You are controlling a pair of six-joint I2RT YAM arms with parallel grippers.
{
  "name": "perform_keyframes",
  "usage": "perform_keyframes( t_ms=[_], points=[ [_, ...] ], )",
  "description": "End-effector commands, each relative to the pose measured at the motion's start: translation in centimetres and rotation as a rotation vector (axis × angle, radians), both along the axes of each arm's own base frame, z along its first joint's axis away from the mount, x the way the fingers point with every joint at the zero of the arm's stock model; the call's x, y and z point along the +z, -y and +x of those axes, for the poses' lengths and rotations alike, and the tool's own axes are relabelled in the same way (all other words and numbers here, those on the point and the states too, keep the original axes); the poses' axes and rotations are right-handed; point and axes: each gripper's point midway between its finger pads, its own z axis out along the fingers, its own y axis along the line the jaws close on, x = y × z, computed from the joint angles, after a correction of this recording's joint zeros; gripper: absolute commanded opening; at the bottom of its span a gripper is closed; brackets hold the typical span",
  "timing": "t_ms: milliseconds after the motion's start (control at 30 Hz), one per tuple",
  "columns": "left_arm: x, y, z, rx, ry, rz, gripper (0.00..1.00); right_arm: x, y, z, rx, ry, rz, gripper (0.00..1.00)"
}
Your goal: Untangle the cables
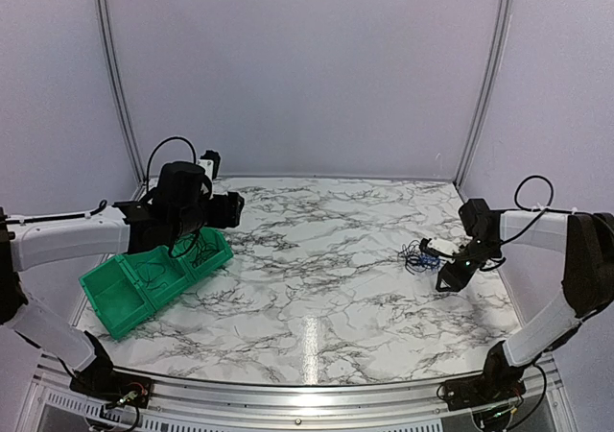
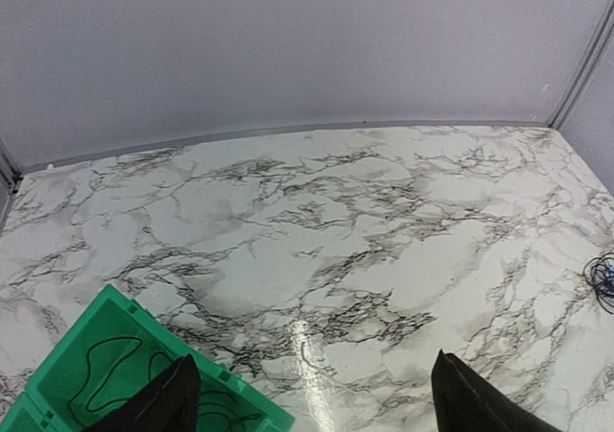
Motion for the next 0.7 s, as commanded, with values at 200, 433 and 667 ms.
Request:
perform_keyframes(
  t_ms=[200, 433, 667],
  points=[
    [3.0, 8.3, -2.6, -0.414, 0.015, -0.187, 0.67, 2.9, -1.6, 1.7, 0.015, 0.079, 0.074, 0.0],
    [5.3, 13.4, -6.5, -0.631, 0.157, -0.168, 0.72, 16.6, -8.2, -0.2, 0.273, 0.322, 0.316, 0.0],
    [8.8, 19.0, -8.8, -0.715, 0.263, -0.206, 0.72, 25.7, -12.0, -1.0, 0.41, 0.422, 0.515, 0.0]
  ],
)
